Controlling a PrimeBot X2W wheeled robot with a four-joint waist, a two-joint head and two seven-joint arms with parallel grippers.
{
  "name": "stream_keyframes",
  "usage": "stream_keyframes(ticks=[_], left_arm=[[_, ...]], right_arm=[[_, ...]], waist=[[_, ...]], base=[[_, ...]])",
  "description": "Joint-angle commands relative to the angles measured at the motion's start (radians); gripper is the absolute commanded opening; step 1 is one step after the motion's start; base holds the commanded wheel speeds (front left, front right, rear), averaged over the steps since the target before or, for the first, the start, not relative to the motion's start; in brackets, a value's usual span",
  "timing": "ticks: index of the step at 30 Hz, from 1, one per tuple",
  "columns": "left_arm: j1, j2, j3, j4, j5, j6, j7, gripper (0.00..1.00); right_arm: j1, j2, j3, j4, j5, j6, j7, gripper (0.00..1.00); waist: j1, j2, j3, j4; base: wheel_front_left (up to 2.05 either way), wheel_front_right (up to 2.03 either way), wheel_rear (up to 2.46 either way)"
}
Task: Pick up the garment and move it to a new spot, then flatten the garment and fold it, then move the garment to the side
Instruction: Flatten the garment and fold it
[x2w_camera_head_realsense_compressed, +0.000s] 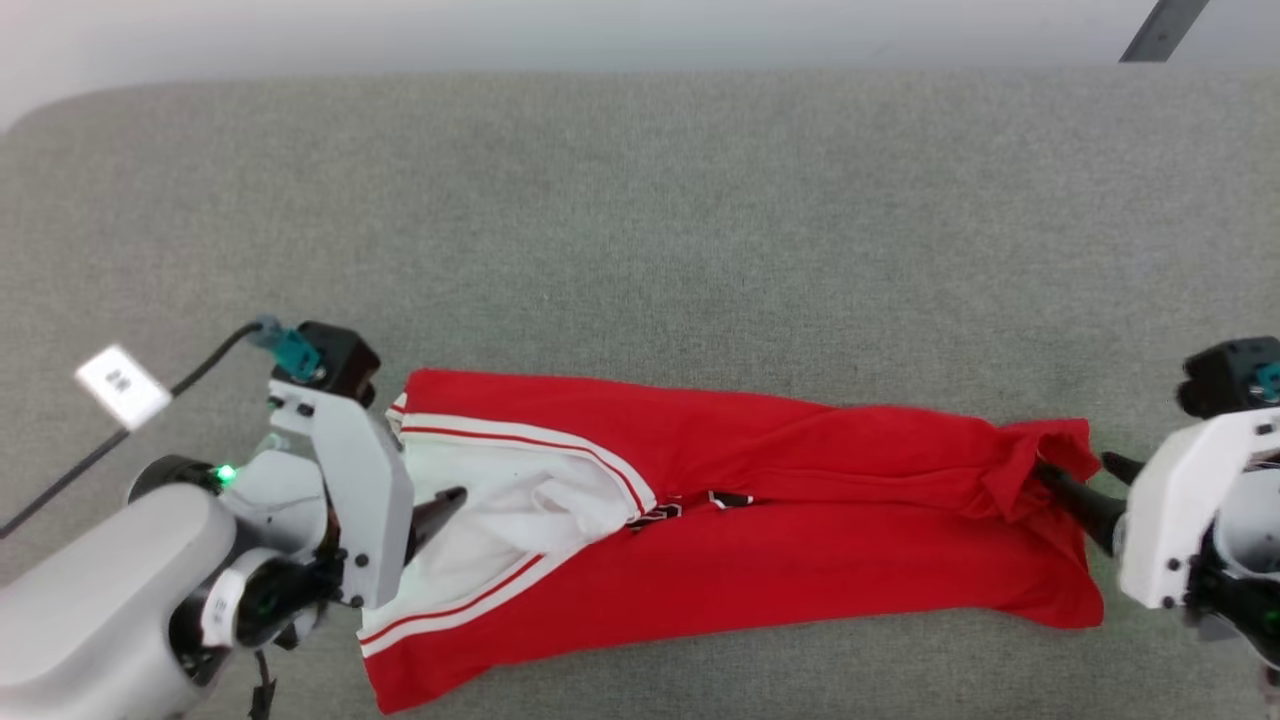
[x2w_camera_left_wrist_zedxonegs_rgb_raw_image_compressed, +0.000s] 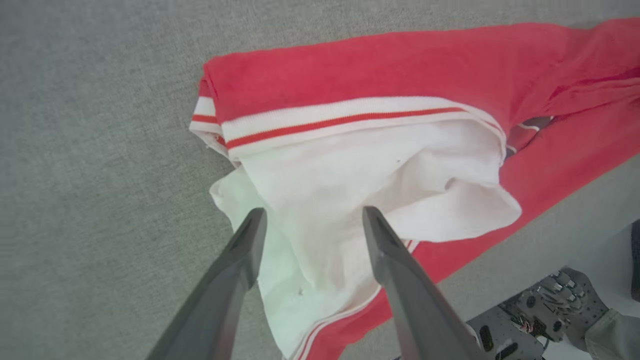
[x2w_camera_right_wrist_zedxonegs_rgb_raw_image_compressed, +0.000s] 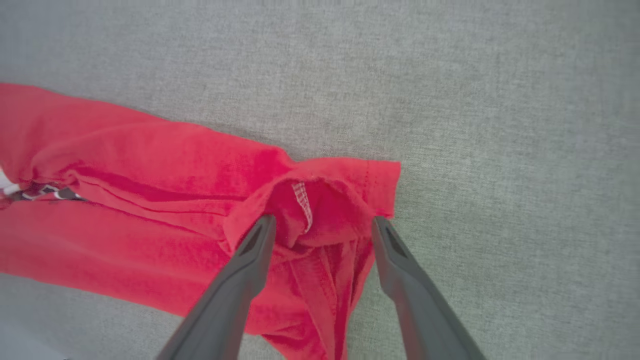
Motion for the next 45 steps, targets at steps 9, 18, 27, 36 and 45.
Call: stream_keyframes(ticks=[9,18,27,36,45], left_arm=[[0.105,0.042,0.064,-0.025,0.076,0.034,-0.264,1.0],[0.212,0.032,0.144,0.019,0.153,0.091,-0.603,1.0],[0.313,-0.03,0.235,0.121,0.167,0.112,-0.868,1.0],[0.409,-0.131,0.418,0.15,0.275,0.081,-0.893,1.0],[0.508,-0.255,0.618,0.166,0.415,-0.011,-0.894,1.0]], right_arm=[[0.033,0.017,-0.109,-0.007,-0.024,-0.002,0.014,1.0],[0.035,0.038,-0.183,0.028,-0.054,-0.002,0.087,1.0],[0.006,0.05,-0.176,0.097,-0.05,-0.002,0.129,1.0],[-0.03,0.063,-0.135,0.222,-0.031,-0.002,0.173,1.0],[-0.087,0.106,-0.201,0.294,0.041,-0.002,0.224,0.0]], waist=[[0.0,-0.0001,-0.043,0.01],[0.0,-0.0001,-0.028,0.046],[0.0,-0.0001,-0.005,0.088],[0.0,-0.0001,0.018,0.128],[0.0,-0.0001,0.03,0.145]], base=[[0.0,0.0,0.0],[0.0,0.0,0.0],[0.0,0.0,0.0],[0.0,0.0,0.0],[0.0,0.0,0.0]])
